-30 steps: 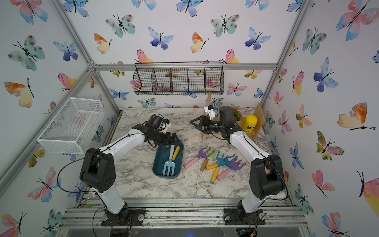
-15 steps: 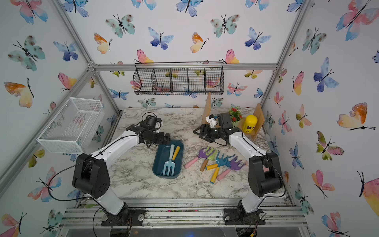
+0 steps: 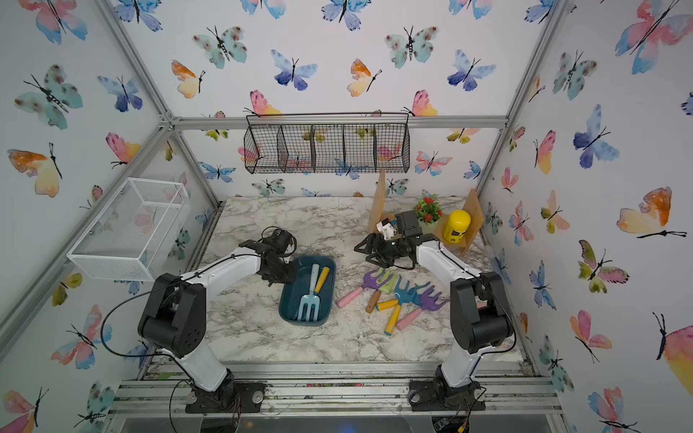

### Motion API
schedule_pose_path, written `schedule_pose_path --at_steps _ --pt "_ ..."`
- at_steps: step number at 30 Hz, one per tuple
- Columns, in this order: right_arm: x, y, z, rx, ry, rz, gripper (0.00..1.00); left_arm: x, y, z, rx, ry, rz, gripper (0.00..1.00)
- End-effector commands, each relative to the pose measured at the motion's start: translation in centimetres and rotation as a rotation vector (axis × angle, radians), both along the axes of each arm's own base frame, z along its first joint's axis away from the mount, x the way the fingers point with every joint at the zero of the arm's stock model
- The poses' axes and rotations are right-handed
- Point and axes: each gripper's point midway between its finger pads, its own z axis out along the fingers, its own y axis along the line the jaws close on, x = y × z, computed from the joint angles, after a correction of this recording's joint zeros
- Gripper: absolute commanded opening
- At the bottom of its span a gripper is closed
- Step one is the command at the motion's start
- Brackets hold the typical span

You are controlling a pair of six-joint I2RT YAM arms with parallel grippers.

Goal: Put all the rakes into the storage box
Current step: Move the storage box to the center of the board.

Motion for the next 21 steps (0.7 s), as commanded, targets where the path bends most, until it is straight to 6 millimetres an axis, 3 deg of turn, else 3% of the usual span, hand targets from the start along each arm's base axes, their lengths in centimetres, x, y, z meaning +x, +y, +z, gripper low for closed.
schedule_pose_path --at_steps 1,4,10,21 --pt "-0.1 -0.8 0.6 -0.038 -0.032 -0.028 0.69 0.2 0.6 -1.1 0.037 0.011 0.006 0.27" --pt "-0.6 -1.9 -0.1 -0.099 -0.051 -0.068 0.69 0.5 0.6 -1.6 0.044 0.015 0.004 0.22" --pt "-2.1 -3.9 -1.1 -0.222 -0.090 -0.121 0.68 1.2 0.6 -2.2 0.036 0.018 0.014 0.01" --pt "-6.4 -4.6 -5.9 -0.524 -0.056 -0.032 0.68 5.0 1.4 -1.1 0.011 -0.038 0.083 0.00"
